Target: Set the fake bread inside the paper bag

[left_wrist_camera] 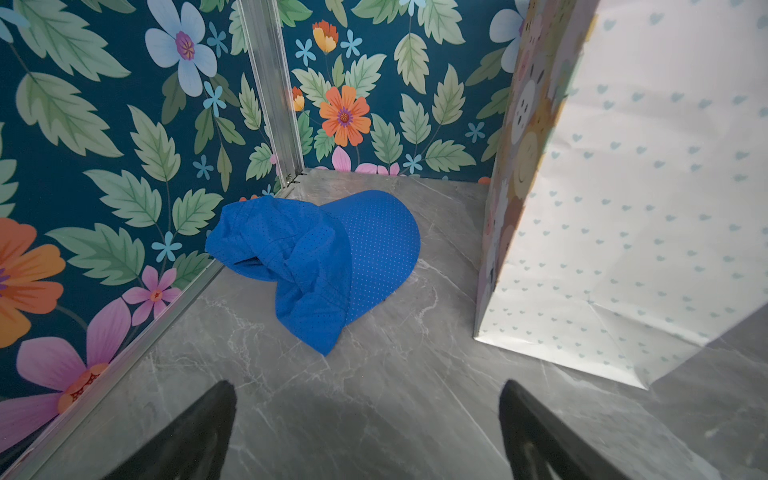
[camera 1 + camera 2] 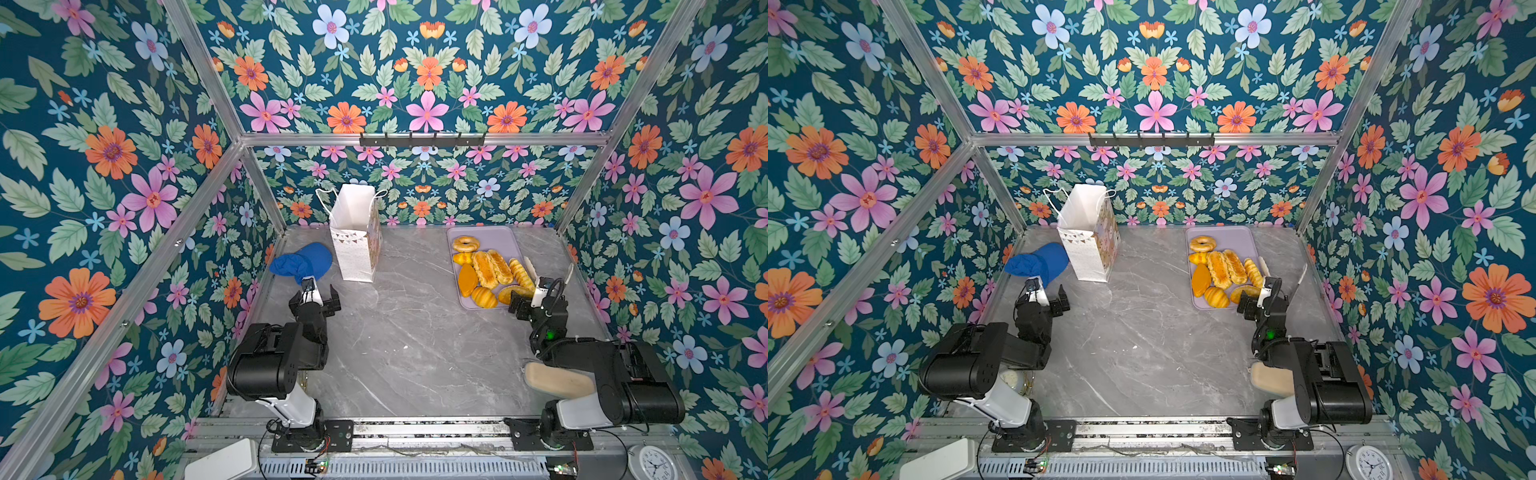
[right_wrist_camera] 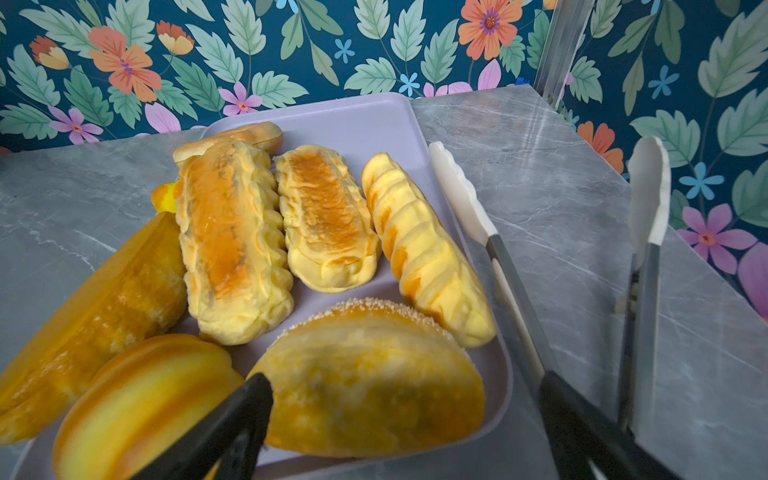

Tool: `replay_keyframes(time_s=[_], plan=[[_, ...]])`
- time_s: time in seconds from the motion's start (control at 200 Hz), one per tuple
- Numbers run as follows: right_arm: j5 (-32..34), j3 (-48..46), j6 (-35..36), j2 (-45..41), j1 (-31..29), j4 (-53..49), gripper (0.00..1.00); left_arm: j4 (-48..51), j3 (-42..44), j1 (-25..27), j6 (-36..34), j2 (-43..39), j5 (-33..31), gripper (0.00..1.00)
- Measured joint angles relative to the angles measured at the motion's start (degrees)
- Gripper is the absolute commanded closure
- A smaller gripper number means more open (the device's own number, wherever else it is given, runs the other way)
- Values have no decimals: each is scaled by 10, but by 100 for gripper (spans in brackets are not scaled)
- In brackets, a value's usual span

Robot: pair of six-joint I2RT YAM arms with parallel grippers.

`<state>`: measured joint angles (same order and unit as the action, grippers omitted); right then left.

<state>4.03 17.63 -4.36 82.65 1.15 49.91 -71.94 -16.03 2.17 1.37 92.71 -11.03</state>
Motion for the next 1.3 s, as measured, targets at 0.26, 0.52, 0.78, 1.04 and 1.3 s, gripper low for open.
replay_keyframes(time_s=[0.26, 0.52, 0.78, 1.04, 1.3], plan=[[0, 0, 0, 0, 0, 0, 1, 0, 0, 0, 0, 0, 0, 0], [0, 0, 0, 0, 0, 0, 1, 0, 0, 0, 0, 0, 0, 0], [24, 37, -6, -53, 0, -73, 1, 48, -14, 0, 0, -45, -1, 0], [47, 47, -20, -170, 0, -176, 1, 123, -22, 0, 3, -131, -23, 0], [57, 96, -73, -304, 0, -327, 1, 204, -39, 0, 37, -250, -43, 0]])
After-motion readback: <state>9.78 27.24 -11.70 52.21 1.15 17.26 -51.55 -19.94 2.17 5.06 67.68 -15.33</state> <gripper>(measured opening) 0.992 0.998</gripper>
